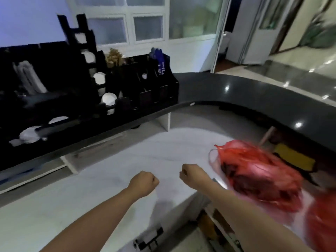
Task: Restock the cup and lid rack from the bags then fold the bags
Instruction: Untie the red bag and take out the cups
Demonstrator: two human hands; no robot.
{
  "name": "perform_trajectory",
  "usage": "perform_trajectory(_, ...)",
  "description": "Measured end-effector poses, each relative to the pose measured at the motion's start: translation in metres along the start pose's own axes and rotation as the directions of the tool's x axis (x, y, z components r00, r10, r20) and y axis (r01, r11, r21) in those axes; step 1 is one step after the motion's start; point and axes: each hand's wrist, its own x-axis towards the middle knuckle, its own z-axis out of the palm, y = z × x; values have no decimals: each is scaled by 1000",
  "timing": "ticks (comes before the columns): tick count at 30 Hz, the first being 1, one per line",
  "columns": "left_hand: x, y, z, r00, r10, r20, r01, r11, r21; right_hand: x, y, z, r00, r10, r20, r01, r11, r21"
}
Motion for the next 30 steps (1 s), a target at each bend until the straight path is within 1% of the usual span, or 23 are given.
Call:
perform_trajectory(4, 44, 91, 20, 993, 119, -8, -119, 993, -5, -14, 90, -52, 980, 153, -127, -157, 987, -24)
perform_trajectory(7, 69, 154, 32, 980, 196, -25, -197, 980, -11, -27, 153, -80, 957, 185, -222, -189, 982, 6)
perform_trajectory(9, 82, 192, 39, 969, 245, -21, -245, 969, -12, -36, 188, -95, 943, 212, -257, -212, 977, 30)
perform_trajectory(12, 98, 242, 48, 944, 329, 2, -329, 944, 6, -44, 233, -110, 901, 322, -291, -313, 947, 77)
perform_trajectory(15, 117, 282, 56, 902, 430, 24, -431, 902, 20, -44, 270, -118, 856, 412, -311, -389, 911, 136)
perform_trajectory(19, 150, 324, 67, 814, 579, 54, -581, 812, 47, -44, 313, -121, 809, 496, -314, -435, 866, 247)
perform_trajectory(23, 187, 357, 77, 744, 662, 88, -666, 745, 30, -50, 348, -114, 781, 549, -299, -491, 835, 249)
perform_trajectory(24, 196, 365, 80, 730, 676, 101, -680, 733, 15, -53, 352, -112, 776, 562, -285, -510, 826, 241)
perform_trajectory(27, 218, 387, 91, 680, 714, 167, -717, 695, -54, -59, 359, -101, 794, 575, -196, -544, 817, 191)
perform_trajectory(30, 237, 398, 114, 626, 739, 250, -746, 661, -84, -71, 359, -83, 777, 617, -122, -589, 782, 202)
